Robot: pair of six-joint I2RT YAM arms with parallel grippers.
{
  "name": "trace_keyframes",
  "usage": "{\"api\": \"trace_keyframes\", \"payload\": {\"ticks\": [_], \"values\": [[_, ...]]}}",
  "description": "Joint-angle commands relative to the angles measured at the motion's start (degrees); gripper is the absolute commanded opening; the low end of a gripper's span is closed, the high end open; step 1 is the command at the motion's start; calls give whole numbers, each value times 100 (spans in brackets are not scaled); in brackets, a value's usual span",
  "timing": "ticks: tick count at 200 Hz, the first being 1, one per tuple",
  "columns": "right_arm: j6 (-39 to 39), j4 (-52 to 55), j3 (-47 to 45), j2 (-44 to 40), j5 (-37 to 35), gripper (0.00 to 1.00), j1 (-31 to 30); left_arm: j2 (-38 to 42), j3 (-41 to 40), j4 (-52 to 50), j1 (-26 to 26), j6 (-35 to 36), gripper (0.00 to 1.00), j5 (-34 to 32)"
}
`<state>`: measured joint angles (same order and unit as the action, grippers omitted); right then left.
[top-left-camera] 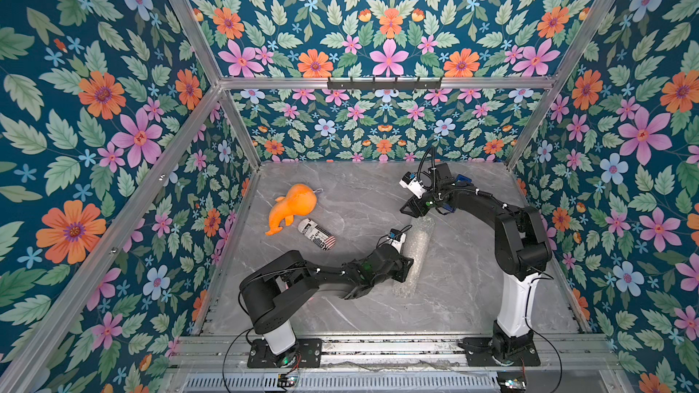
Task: Wrap vases in bubble wrap
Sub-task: Stick the tape on the bubble wrap.
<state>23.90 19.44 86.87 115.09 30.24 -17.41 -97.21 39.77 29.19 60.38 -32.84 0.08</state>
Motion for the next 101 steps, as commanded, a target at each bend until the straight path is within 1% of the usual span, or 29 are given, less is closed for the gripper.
{"api": "trace_keyframes", "payload": {"ticks": [1, 25, 44, 62, 74, 83, 96, 101], "values": [[-278, -509, 119, 65, -266, 62, -2, -18, -30, -933, 1, 85, 39, 107], [-858, -999, 71, -107, -528, 61, 115, -18, -34, -941, 7, 94, 39, 97], [-1721, -1258, -60, -458, -554, 57, 345, -9, -39, -942, 2, 94, 39, 93], [-2733, -1357, -376, -998, -483, 48, 591, 0, -31, -941, 3, 102, 39, 89], [-3460, -1370, -700, -1381, -340, 39, 736, -4, -23, -941, 3, 110, 39, 69], [-3873, -1371, -975, -1660, -125, 34, 795, 0, -17, -941, 1, 111, 39, 71], [-4214, -1451, -1466, -1951, 334, 28, 788, -1, -13, -935, 5, 111, 39, 64], [-4422, -1559, -1684, -2250, 490, 26, 768, -11, -10, -933, 5, 119, 39, 63]]}}
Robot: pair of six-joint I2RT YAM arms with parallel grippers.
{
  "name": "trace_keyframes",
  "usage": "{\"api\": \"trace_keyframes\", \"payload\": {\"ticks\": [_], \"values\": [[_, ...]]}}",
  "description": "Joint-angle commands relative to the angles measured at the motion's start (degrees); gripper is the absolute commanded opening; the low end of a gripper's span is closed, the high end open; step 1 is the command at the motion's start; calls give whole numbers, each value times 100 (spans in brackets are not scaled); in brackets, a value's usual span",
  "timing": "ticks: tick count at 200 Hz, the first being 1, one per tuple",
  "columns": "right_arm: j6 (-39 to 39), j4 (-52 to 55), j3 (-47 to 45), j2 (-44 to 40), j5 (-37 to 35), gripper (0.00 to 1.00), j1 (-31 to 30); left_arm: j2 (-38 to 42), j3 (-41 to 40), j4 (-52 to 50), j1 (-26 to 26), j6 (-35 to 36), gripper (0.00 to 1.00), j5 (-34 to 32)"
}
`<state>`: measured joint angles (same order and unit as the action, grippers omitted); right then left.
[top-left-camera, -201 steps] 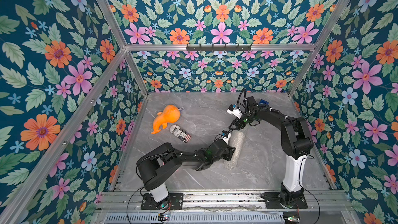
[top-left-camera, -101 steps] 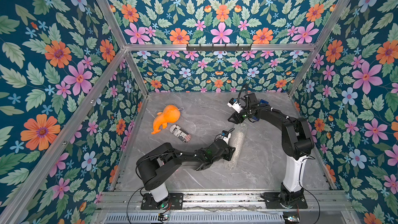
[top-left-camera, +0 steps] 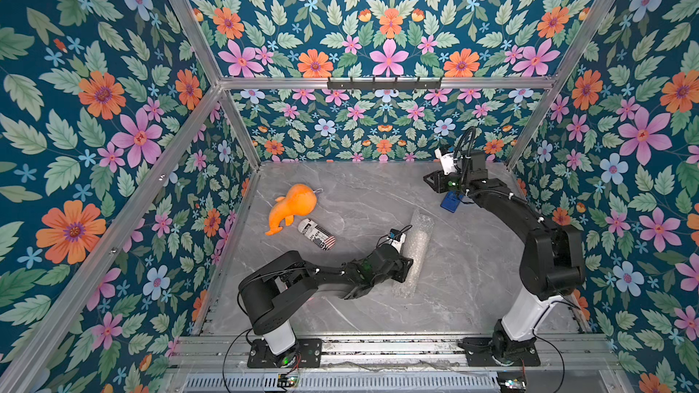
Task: Wrap vases in bubble wrap
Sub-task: Stick the tape on the bubble wrap.
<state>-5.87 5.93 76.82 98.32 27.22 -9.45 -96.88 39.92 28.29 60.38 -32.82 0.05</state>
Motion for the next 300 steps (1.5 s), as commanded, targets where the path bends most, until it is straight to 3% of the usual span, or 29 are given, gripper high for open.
{"api": "trace_keyframes", "payload": {"ticks": [1, 26, 55, 199, 250, 300], "values": [[-1501, -247, -739, -598, 819, 26, -29, -42, -27, -847, 7, 117, 39, 65], [-2577, -1118, -1915, -1097, 1351, 17, -154, -42, -12, -861, 1, 118, 38, 55], [-2611, -1564, -2700, -1333, 1255, 14, -786, -33, -2, -887, 6, 109, 38, 56], [-3222, -3119, -4172, -789, 678, 12, -1293, -15, -42, -887, 1, 65, 38, 38], [-4079, -4115, -4657, -404, 602, 12, -1287, 22, -70, -889, 1, 65, 38, 32], [-4348, -4658, -4789, -384, 573, 11, -1287, 82, -114, -887, 2, 56, 38, 10]]}}
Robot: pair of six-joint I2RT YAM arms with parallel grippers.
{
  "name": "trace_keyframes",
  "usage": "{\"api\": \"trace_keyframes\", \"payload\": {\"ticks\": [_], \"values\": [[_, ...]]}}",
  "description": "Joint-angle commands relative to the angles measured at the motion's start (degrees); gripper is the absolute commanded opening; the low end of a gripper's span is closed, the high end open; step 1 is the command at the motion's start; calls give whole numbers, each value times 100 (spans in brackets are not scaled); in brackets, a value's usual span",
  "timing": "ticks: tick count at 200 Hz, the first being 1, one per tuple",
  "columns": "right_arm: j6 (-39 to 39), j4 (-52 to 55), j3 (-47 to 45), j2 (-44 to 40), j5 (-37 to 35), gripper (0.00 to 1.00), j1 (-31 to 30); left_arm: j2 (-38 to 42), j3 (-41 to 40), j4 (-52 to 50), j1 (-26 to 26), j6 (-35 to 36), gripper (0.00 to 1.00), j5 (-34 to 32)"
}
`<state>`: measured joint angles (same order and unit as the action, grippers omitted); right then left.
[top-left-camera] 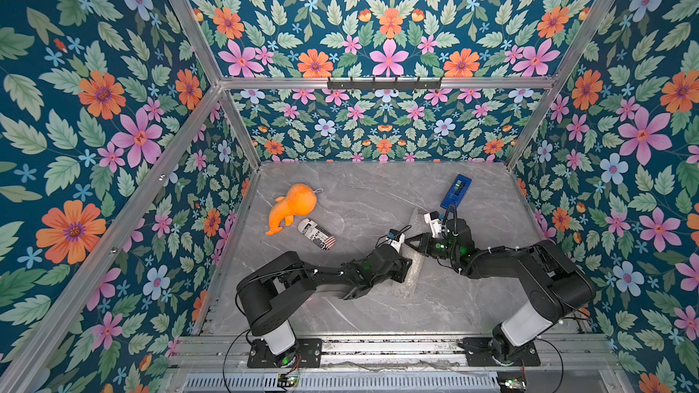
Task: Wrap vases in bubble wrap
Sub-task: Stick the tape on the bubble wrap.
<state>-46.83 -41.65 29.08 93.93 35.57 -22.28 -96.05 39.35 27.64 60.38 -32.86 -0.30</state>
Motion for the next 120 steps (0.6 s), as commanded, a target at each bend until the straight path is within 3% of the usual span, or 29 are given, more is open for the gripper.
{"api": "trace_keyframes", "payload": {"ticks": [1, 26, 66, 120], "values": [[-250, 93, -7, 51, -262, 11, -4, -1, -58, -821, 1, 61, 38, 42], [-54, 395, 303, -358, -232, 16, -4, 7, -39, -855, 2, 61, 38, 29], [734, 1974, 809, -1478, -700, 38, -4, 20, 17, -890, 3, 61, 40, 3], [1697, 4025, 933, -2834, -1991, 46, -4, 238, 155, -913, 1, -77, 67, 20]]}}
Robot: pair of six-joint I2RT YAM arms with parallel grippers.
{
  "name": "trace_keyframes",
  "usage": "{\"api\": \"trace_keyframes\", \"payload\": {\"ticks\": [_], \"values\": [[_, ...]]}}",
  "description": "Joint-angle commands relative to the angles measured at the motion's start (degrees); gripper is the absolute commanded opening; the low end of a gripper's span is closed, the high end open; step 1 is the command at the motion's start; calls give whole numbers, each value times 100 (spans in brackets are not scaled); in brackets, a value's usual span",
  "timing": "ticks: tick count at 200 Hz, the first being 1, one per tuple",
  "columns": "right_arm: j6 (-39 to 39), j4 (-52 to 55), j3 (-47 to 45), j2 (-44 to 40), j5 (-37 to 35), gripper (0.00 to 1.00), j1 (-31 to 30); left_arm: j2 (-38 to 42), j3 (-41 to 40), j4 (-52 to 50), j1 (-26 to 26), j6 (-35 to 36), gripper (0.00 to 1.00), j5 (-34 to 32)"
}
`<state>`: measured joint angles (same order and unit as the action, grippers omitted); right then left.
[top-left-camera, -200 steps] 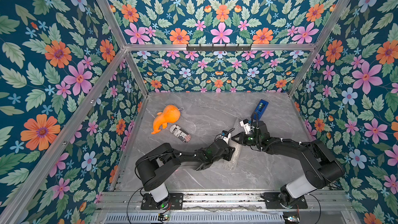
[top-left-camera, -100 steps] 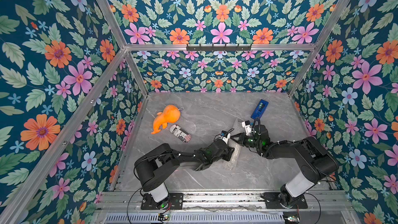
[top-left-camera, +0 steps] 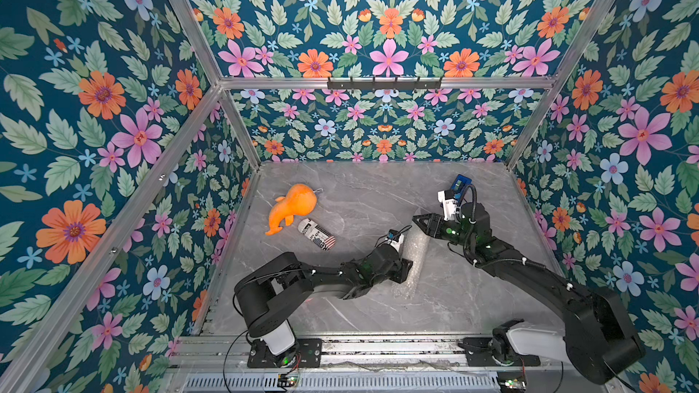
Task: Wrap vases in bubble wrap
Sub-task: Stick the tape on the bubble wrap, then reset both arms
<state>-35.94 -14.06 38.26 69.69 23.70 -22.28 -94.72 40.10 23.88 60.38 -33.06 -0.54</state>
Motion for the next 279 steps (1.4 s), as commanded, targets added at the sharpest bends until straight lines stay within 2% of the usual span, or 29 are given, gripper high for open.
{"api": "trace_keyframes", "payload": {"ticks": [1, 22, 25, 30, 45, 66, 89, 105, 119, 151, 174, 188, 199, 221, 240, 251, 265, 279], "values": [[620, 1302, 19, -429, -827, 46, -4, 117, 92, -535, 1, -63, 68, 45], [832, 1785, -19, -971, -1265, 50, -4, 343, 207, -595, 1, -156, 80, 88], [859, 1826, -28, -1055, -1304, 50, -4, 383, 225, -602, 0, -165, 86, 92], [895, 1879, -46, -1162, -1342, 51, -1, 449, 263, -618, 4, -173, 90, 101], [1039, 2056, -94, -1535, -1513, 60, -2, 663, 403, -748, 3, -183, 99, 42], [1287, 2294, -150, -1984, -1701, 64, 0, 1014, 543, -1020, 5, -59, 99, -232], [1600, 2548, -204, -2449, -1987, 67, -4, 1558, 729, -1737, -9, 413, 100, -985], [1853, 2560, -308, -2804, -2243, 69, -3, 2087, 727, -2170, -8, 984, 99, -2016], [2022, 2421, -483, -3148, -2648, 70, -2, 2640, 508, -2119, -80, 1767, 99, -2797], [2612, 1818, -1103, -3919, -3494, 73, -4, 3999, -321, -1242, -833, 3127, 99, -4213], [2942, 1166, -1581, -4023, -4382, 77, 0, 4776, -1472, 330, -1774, 4032, 99, -4537], [3272, 709, -1835, -3814, -4734, 80, 13, 5022, -2020, 835, -2559, 3885, 99, -4558], [3348, 340, -2022, -3517, -4991, 86, 78, 5032, -2225, 749, -3184, 3575, 99, -4536], [3355, -468, -2420, -2855, -4996, 89, 443, 4560, -2574, 967, -4060, 3177, 99, -4580], [3066, -1159, -2727, -2401, -4771, 93, 941, 3890, -2835, 1772, -4443, 3305, 99, -4315], [3177, -1442, -2809, -2198, -4528, 94, 1112, 3528, -2884, 2088, -4586, 3451, 99, -4012], [3373, -1733, -2824, -1831, -4530, 99, 1205, 3124, -2923, 2380, -4749, 3618, 99, -3638], [3533, -2137, -2855, -1383, -4429, 100, 1327, 2747, -3068, 3000, -4990, 3680, 99, -3297]]}}
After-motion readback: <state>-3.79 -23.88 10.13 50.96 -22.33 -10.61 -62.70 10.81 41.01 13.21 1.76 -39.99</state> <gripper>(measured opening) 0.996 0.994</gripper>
